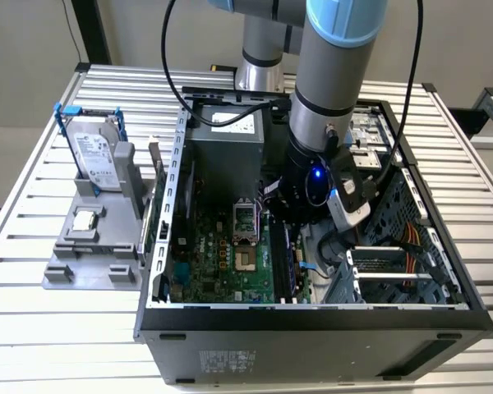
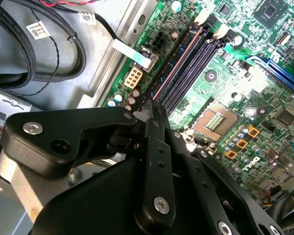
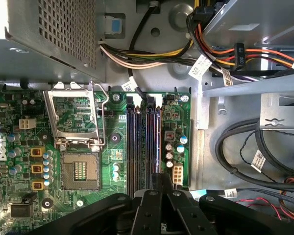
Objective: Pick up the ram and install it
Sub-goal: 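Press down the ram until it locks into place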
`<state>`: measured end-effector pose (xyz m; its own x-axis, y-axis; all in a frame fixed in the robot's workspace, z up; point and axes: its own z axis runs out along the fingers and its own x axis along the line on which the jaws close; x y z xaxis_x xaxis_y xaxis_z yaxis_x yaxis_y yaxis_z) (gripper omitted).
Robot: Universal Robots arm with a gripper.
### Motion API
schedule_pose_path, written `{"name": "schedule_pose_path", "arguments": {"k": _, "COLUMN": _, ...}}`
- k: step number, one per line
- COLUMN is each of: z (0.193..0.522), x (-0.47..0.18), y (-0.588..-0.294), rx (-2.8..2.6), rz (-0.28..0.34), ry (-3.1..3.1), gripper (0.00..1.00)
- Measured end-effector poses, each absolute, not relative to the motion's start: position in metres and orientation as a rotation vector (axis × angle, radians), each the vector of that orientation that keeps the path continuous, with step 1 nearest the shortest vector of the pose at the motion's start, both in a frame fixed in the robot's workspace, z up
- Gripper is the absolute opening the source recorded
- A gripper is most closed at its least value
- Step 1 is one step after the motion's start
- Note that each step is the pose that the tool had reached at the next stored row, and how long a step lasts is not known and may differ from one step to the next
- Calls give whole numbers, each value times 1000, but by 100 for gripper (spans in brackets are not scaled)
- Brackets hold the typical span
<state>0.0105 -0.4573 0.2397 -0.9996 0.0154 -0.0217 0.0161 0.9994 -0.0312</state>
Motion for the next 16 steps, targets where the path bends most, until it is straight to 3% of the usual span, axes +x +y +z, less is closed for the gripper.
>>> {"name": "schedule_pose_path", "arguments": {"k": 16, "z": 240, "x": 11, "y": -457, "rx": -32, "rz": -49, "ry": 3119, "gripper": 0}}
